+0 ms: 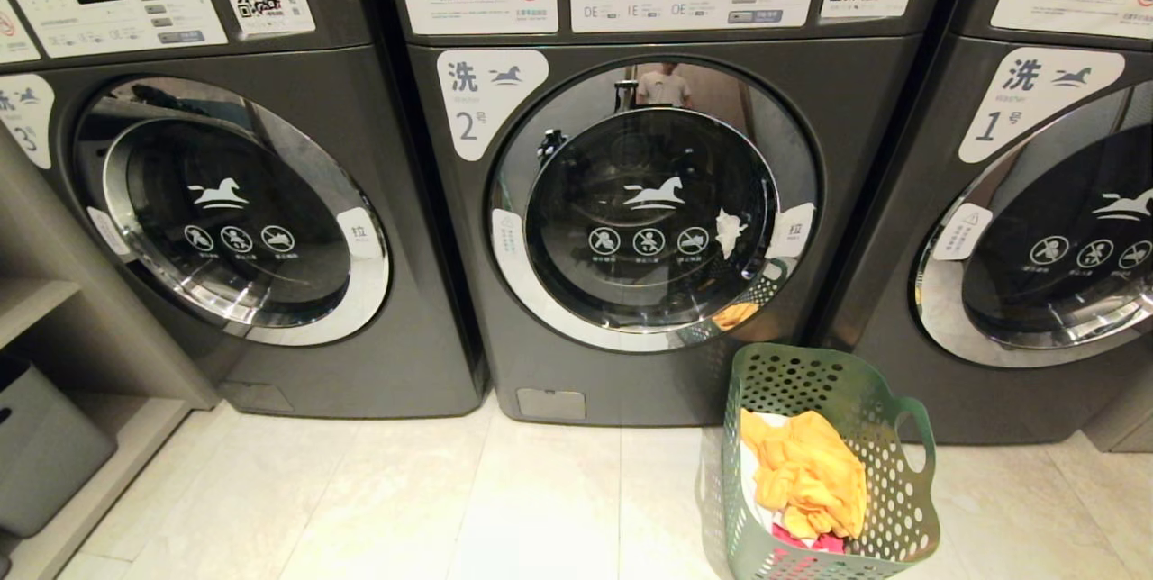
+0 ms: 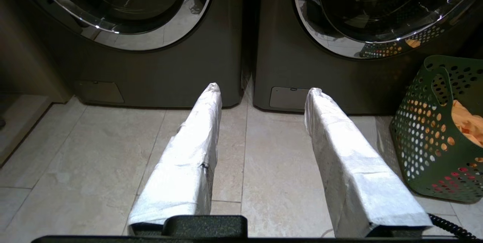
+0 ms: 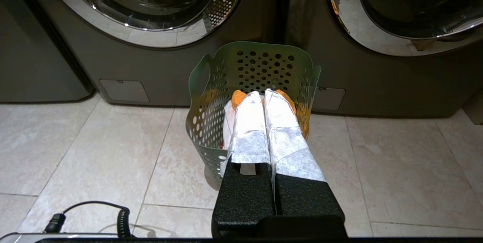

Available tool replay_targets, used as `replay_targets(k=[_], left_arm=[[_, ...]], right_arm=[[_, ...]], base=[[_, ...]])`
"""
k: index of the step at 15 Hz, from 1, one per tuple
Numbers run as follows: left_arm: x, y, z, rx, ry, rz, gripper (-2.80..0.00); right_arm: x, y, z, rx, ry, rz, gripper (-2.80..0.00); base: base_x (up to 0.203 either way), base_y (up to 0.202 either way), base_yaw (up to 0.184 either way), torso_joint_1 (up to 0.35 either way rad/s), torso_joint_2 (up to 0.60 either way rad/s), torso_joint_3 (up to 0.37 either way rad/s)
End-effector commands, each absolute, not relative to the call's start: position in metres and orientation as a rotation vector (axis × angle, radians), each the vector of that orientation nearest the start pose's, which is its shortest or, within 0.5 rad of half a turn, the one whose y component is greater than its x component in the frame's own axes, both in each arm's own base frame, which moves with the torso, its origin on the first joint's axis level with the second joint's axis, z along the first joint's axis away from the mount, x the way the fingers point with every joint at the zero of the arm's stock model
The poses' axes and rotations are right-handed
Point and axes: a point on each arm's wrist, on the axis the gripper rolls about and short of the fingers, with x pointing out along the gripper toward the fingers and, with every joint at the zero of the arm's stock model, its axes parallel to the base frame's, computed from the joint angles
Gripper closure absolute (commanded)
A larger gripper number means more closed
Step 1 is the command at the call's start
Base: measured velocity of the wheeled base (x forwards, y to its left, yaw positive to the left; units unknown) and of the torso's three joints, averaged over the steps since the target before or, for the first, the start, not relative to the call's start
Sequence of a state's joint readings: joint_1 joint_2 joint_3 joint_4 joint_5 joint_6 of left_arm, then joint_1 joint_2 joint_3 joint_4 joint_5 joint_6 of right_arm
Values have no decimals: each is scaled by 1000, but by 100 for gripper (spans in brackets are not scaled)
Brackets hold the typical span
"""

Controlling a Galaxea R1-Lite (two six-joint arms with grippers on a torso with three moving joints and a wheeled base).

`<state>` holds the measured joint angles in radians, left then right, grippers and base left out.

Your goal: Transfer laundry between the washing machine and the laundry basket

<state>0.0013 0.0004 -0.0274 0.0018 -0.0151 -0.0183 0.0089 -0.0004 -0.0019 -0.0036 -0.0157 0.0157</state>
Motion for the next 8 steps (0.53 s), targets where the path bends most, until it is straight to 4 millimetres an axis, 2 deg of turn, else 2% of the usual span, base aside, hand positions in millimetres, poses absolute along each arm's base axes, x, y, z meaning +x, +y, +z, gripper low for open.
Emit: replay_targets(k=[1,4,6,8], left_arm=[[-25,0,83,3,-26,-15,0],[-23,-1,75,141,4,-28,0],[-23,-1,75,57,2,-25,0],[-23,-1,76,51,1,-21,0]], right_arm=[[-23,-1,76,15,-3,-9,0],[-23,-1,76,5,-2,-5,0],[-23,0,76,-16,-2,-3,0],[-23,0,76,-17,-2,-3,0]], base=[[0,0,0,0,0,0],[0,0,0,0,0,0],[0,0,0,0,0,0],[0,0,0,0,0,0]])
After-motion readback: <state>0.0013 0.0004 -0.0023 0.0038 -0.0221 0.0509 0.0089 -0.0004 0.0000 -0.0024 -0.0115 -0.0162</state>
